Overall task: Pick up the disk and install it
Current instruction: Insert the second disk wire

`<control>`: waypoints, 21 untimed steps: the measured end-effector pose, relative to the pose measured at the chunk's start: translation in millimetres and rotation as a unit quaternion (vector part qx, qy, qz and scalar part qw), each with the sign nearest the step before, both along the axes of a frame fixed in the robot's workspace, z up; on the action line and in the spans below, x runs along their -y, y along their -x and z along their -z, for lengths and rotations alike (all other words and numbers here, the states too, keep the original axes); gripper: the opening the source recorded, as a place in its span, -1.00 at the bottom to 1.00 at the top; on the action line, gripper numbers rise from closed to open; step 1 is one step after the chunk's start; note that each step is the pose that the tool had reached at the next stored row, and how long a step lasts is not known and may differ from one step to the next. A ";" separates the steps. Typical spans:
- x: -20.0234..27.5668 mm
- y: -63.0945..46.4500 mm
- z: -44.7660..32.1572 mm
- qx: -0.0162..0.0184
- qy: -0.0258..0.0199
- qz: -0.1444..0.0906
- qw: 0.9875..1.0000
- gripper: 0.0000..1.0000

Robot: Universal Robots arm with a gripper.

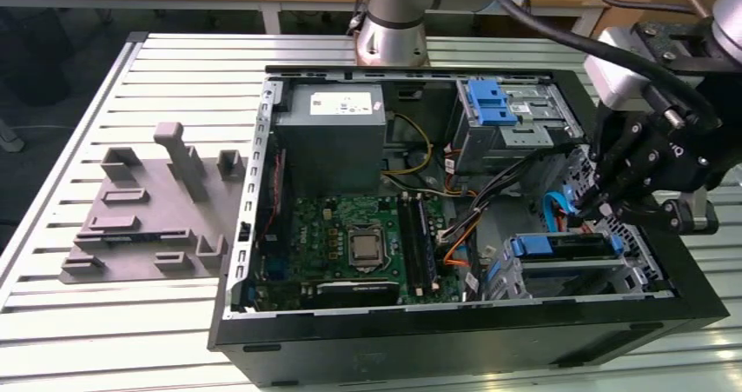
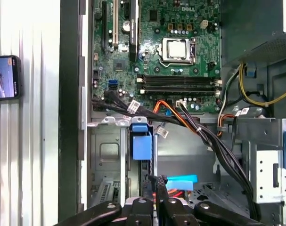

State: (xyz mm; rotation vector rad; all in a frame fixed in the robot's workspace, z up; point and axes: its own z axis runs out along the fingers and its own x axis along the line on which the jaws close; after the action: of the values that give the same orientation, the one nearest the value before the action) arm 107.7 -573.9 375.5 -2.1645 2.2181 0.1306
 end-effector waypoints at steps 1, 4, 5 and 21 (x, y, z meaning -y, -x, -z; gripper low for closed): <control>-0.1 0.9 1.4 0.000 0.000 0.000 1.000 -0.62; -2.9 1.2 6.6 0.000 0.001 0.000 1.000 -0.50; -4.2 1.2 8.5 0.000 0.001 0.000 1.000 -0.50; -5.8 0.9 27.8 0.005 0.006 0.000 1.000 -0.68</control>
State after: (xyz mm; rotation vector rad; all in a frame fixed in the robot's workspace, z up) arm 106.8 -568.1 347.6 -2.1656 2.2186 0.1068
